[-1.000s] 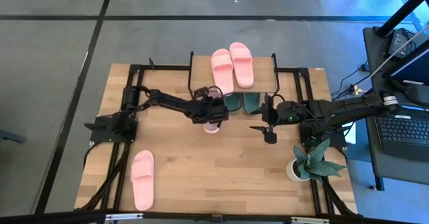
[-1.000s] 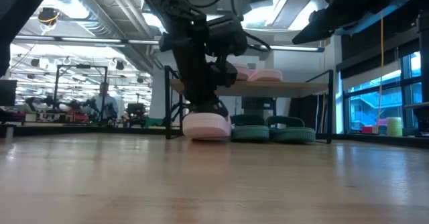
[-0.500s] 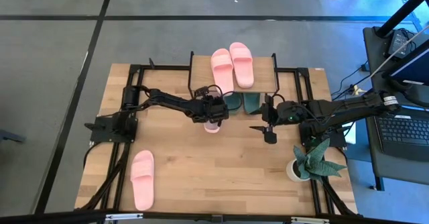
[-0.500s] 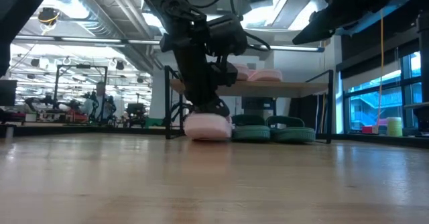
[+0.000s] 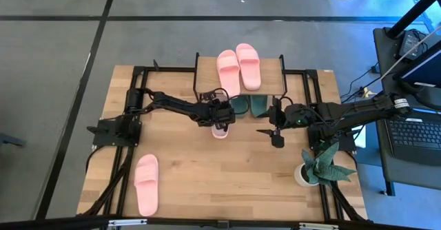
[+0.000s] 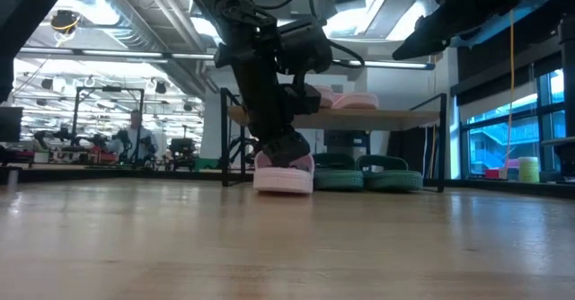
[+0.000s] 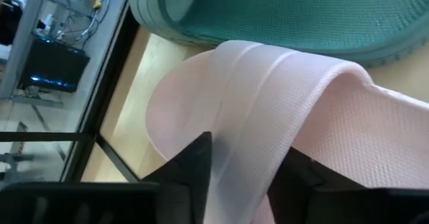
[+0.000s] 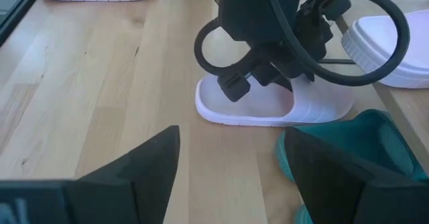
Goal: Pick and place slides into the shelf
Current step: Put the pink slipper under the shelf
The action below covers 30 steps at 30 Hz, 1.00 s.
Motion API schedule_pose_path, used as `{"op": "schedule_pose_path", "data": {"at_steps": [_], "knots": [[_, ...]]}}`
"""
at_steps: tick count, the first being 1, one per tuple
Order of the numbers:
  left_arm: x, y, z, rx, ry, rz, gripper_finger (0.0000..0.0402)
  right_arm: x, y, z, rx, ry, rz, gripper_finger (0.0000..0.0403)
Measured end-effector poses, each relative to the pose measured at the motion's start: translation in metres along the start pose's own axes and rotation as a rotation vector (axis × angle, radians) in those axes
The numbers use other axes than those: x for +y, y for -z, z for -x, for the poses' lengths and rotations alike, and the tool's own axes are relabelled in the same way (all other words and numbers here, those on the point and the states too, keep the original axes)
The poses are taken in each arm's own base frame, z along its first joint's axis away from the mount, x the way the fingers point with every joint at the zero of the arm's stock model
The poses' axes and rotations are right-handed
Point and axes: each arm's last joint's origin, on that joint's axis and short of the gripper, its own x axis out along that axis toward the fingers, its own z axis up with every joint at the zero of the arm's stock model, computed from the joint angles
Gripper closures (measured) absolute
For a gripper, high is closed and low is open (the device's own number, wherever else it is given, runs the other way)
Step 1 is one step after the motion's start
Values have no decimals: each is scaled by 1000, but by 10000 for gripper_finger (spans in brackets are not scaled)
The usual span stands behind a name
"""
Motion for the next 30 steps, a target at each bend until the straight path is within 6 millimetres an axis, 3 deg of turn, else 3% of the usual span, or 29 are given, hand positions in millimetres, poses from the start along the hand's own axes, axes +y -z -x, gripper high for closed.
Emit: {"op": "schedule_pose_path", "data": {"at_steps": [8,18,24,30], "knots": [[2,-1,5,0,22,-3,230,0,0,0,0,0,-2,135],[11,-3,17,-1,40,-3,225,0,0,0,1,0,-7,135],[24,-1,49,31,248,-34,225,0,0,-1,-5,-1,-26,135],[50,0,100,-148,413,-5,225,1,-1,-4,-9,-12,-31,135]]}}
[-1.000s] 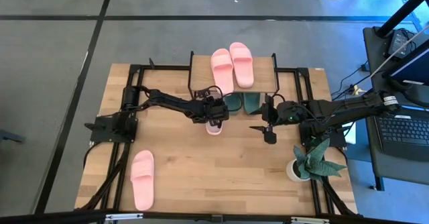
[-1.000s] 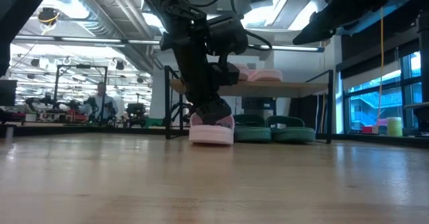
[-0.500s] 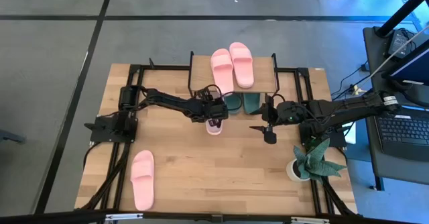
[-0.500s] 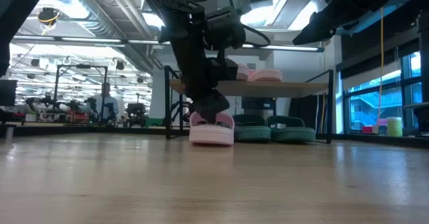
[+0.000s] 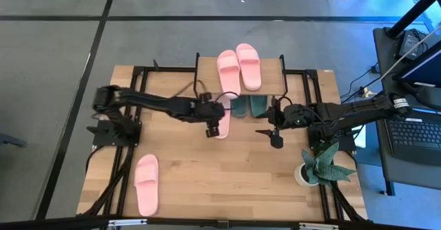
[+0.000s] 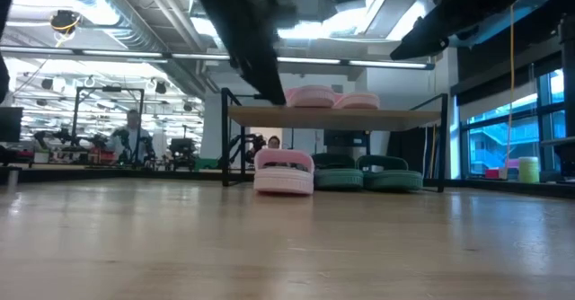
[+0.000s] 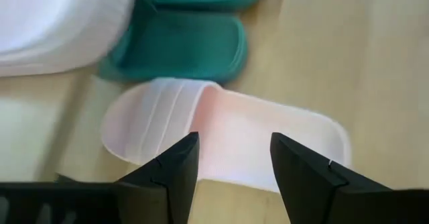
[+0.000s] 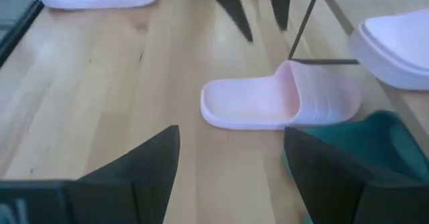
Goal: Pick and place slides into the shelf
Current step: Put the pink slipper under the shelf
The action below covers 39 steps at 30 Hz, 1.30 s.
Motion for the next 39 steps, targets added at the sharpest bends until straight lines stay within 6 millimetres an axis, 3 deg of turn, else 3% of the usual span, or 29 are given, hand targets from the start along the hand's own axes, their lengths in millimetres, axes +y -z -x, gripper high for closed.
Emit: {"op": "schedule_pose_path", "data": {"at_steps": [6,14,19,26,31,39], "knots": [[10,29,61,-250,105,76,225,1,-2,-6,-19,-8,-28,135],[13,89,104,-597,260,132,225,8,-11,-42,-73,-10,-11,135],[13,120,111,-687,295,147,225,13,-20,-73,-19,-8,-26,135],[14,144,108,-713,314,155,225,24,-33,-128,44,-50,-89,135],[13,154,104,-696,325,166,225,32,-29,-161,142,-180,-129,135],[14,161,103,-704,328,169,225,29,-9,-197,256,-214,-238,135]]}}
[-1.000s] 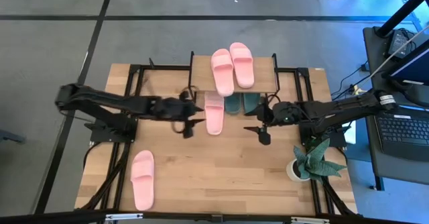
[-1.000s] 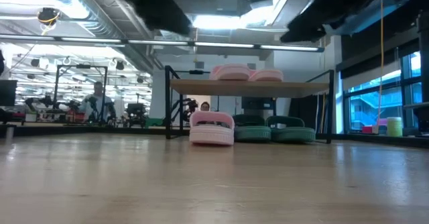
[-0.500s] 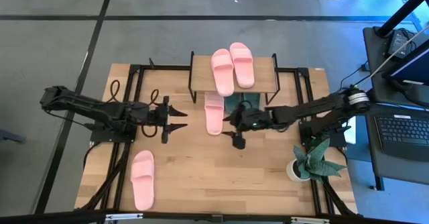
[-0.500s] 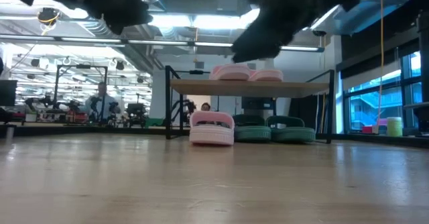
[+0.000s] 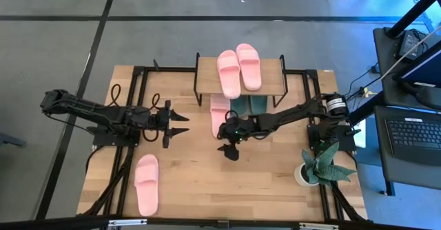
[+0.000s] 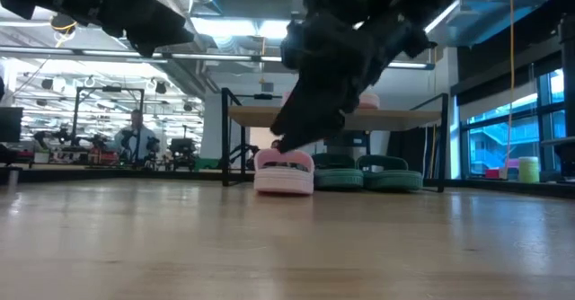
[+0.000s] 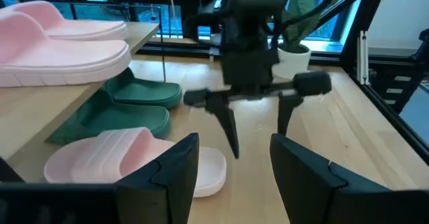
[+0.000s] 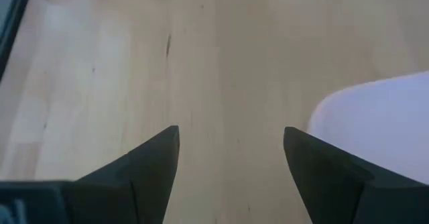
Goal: Pick and place slides into the shelf
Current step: Put the pink slipper under the shelf
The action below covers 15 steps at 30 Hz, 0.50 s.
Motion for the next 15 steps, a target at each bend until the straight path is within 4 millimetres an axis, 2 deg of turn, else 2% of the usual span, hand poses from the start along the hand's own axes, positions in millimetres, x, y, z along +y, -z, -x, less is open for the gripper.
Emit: {"op": "schedule_pose_path", "data": {"at_steps": [11,15], "knots": [[0,2,0,17,-2,-5,225,-15,13,-23,61,-11,-37,135],[0,2,0,22,-3,-6,225,-23,15,-26,67,2,-43,135]]}}
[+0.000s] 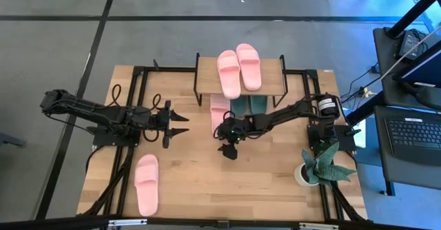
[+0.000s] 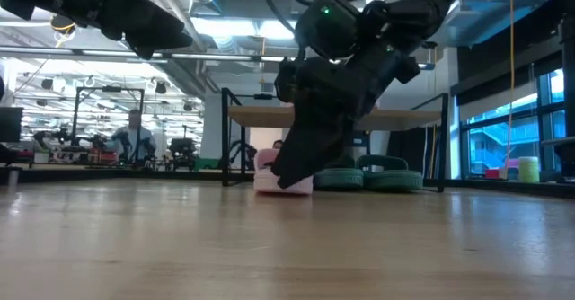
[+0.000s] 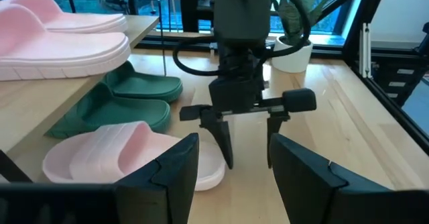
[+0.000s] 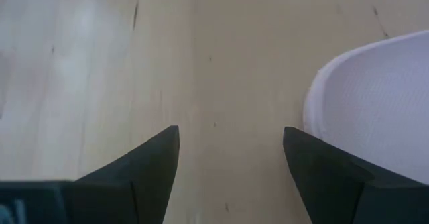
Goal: Pick and place slides into the shelf
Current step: Put the pink slipper under the shelf, then adjust the shelf
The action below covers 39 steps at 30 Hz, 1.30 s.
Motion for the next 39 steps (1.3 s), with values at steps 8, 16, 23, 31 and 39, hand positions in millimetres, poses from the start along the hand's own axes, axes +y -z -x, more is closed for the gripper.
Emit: {"op": "schedule_pose_path", "data": {"at_steps": [8,16,23,31,39], "knots": [[0,0,0,3,0,0,225,-21,-6,4,-36,102,-8,135],[0,0,0,3,-1,0,225,-51,-14,10,-73,200,-8,135],[0,1,0,5,-1,4,225,-63,-16,14,-72,192,-3,135],[1,1,0,8,-18,-2,225,-48,-21,12,-95,56,101,135],[1,1,0,8,-18,-2,225,-31,-44,19,-147,33,236,135]]}}
